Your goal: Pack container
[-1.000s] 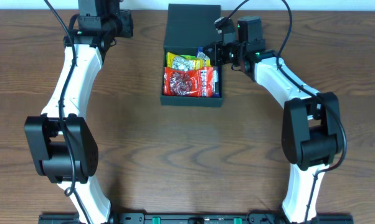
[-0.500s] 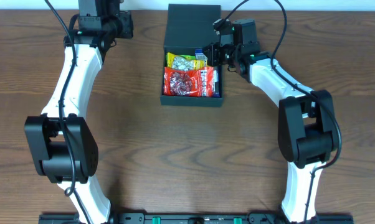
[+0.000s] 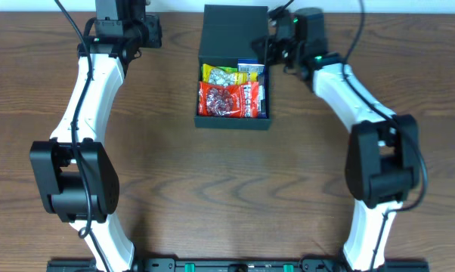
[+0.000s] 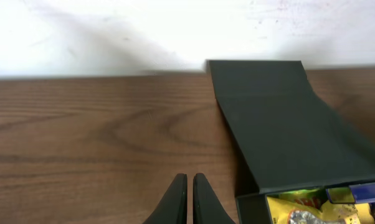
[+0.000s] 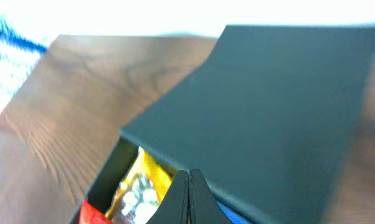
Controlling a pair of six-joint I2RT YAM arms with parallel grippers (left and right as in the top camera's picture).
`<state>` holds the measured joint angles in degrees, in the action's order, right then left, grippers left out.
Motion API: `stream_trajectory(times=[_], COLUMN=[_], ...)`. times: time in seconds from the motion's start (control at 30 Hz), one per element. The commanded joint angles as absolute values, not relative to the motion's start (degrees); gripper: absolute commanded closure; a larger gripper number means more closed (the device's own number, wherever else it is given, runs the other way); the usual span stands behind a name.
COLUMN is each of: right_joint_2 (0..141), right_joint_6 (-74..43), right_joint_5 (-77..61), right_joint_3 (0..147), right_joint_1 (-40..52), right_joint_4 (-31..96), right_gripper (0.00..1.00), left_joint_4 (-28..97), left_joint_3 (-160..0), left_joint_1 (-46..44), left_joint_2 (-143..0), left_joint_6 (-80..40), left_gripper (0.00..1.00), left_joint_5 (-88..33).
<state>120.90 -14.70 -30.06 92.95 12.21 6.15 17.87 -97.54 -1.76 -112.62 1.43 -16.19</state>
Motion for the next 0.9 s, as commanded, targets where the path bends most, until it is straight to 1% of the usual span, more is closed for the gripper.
stream_trajectory(times=[0.0,0.13,0.33,0.47,0.57,0.7,0.87], right_joint_2=[117.2,118.6,123.0,125.8,127.8,131.9,135.7], right_joint_6=[-15.5,-19.6,-25.1,-27.1,-29.3,-31.6,-34.8], right_joint_5=[-29.4,-28.9,-30.1,-30.5,-30.9,-34.4,-38.5], right_joint_3=[94.6,94.1,94.0,94.0,94.0,94.0,94.1], right_joint_1=[9.1,5.8,3.3,3.4,3.4,3.4,4.1], right_joint_4=[6.2,9.6,10.7,10.7,10.5,8.3,1.5], right_gripper=[0.99,0.99,0.99,0.99,0.99,0.99,0.99], left_joint_4=[17.6,14.5,4.4,2.9,2.9,2.5,2.3], left_joint_3=[-98.2,-98.2,-98.2,-98.3,-98.3,-98.3,-98.3], left_joint_1=[-1.8,-1.8,-1.8,-1.8,-1.8,-2.1,-2.3], left_joint_2=[-112.3,-115.6,-126.7,-131.9,-134.1,-134.7,-134.7], left_joint_6=[0.0,-6.5,-19.4,-25.8,-27.5,-27.5,-27.5], left_gripper=[0.94,0.94,0.94,0.94,0.94,0.94,0.94], left_joint_5=[-16.6,-17.8,-29.8,-33.6,-36.1,-35.8,-35.6])
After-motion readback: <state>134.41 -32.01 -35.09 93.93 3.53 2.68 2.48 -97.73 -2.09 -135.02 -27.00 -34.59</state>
